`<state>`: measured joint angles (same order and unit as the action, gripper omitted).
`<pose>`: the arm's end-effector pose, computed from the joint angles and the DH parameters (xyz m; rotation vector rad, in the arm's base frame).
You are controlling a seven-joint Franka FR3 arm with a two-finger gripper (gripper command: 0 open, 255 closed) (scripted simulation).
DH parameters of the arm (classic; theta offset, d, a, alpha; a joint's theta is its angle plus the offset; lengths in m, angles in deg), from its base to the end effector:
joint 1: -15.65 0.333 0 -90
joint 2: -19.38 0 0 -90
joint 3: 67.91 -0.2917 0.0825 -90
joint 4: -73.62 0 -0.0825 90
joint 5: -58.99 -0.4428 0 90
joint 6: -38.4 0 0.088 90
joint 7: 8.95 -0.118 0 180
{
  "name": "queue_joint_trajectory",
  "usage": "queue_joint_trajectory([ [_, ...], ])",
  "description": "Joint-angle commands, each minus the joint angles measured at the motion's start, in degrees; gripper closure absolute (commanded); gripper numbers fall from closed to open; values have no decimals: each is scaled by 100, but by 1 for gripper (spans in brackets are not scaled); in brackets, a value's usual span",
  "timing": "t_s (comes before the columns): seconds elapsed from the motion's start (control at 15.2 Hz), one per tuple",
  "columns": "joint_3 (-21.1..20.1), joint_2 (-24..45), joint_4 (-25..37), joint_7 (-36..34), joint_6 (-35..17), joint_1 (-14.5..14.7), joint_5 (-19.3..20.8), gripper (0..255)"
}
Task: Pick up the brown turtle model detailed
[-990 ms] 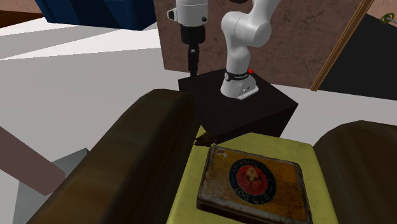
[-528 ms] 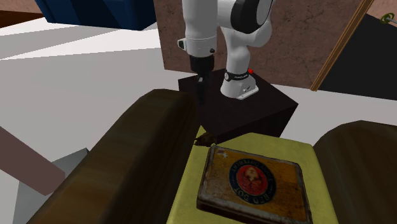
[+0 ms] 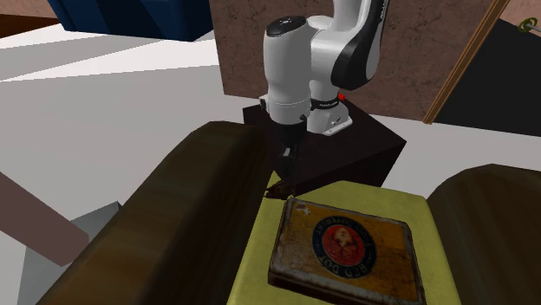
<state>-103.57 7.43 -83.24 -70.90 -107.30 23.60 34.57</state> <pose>0.3254 0.2761 0.1884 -2.8911 1.0325 0.1432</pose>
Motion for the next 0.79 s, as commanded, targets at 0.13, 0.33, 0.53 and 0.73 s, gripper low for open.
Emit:
queue_joint_trajectory([
  [0.13, -179, 605, 111, -360, -497, -92, 216, 0],
  [0.33, -213, 946, 83, -486, -842, -147, 430, 0],
  [0.53, -207, 1253, 69, -641, -1136, -181, 683, 0],
  [0.73, -203, 1243, 66, -630, -1129, -177, 670, 255],
])
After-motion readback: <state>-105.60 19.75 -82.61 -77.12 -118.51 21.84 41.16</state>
